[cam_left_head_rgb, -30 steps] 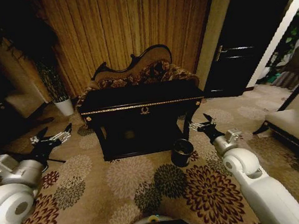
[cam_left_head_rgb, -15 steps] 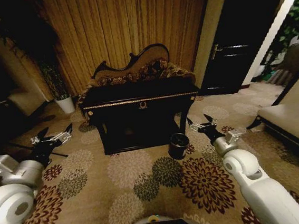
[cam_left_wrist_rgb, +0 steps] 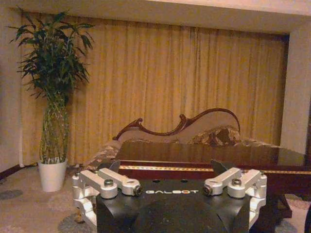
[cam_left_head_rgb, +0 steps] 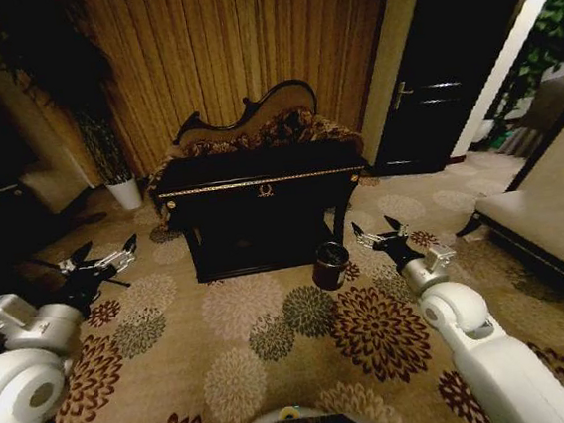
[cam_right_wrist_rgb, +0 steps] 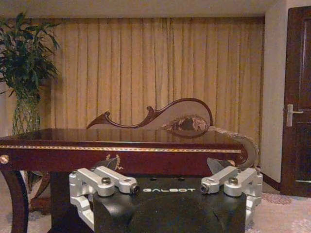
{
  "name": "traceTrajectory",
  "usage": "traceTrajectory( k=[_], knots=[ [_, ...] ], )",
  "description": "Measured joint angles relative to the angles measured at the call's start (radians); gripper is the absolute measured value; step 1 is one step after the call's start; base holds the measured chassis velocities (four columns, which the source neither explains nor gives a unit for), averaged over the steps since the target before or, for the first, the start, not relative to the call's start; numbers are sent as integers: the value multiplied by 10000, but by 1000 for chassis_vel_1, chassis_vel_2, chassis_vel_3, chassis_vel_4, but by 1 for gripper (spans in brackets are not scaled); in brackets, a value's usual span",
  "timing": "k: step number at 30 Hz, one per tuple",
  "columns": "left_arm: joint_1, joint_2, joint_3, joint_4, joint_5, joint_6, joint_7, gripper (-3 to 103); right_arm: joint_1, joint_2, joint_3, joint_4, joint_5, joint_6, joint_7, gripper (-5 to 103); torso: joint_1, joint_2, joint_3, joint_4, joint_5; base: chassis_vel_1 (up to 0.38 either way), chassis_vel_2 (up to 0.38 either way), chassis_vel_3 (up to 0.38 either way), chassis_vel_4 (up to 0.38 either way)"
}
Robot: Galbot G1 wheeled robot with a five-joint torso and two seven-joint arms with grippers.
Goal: Move to the front of the table and place the trash on the table into the trash bin.
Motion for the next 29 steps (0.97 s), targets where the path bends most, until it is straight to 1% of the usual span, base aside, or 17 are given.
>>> traceTrajectory(
  k=[5,9,15,21,25,29],
  knots=[
    [19,0,-18,-8,3,-12,6,100,-3,-4,4,6,-56,20,-1,100,0,0,0,6,-5,108,-175,-81,195],
    [41,-4,-30,-27,3,-19,12,100,-30,-6,3,6,-90,99,0,100,0,0,0,-2,1,122,-159,-99,165],
    [58,-14,-44,-33,3,-32,29,100,-56,-6,-9,10,-126,132,1,100,-5,4,-3,3,0,113,-114,-103,113],
    [54,-32,-20,-32,3,-36,34,100,-70,29,-36,-40,-141,249,7,100,1,0,1,2,-3,53,-12,-50,14],
    [50,-62,0,-34,3,-39,38,100,-64,75,-46,-119,-160,398,13,100,0,0,1,1,2,0,0,0,0],
    [78,-86,-4,-38,3,-135,40,100,-59,120,-57,-213,-251,536,15,100,0,0,0,1,0,0,0,0,0]
  ],
)
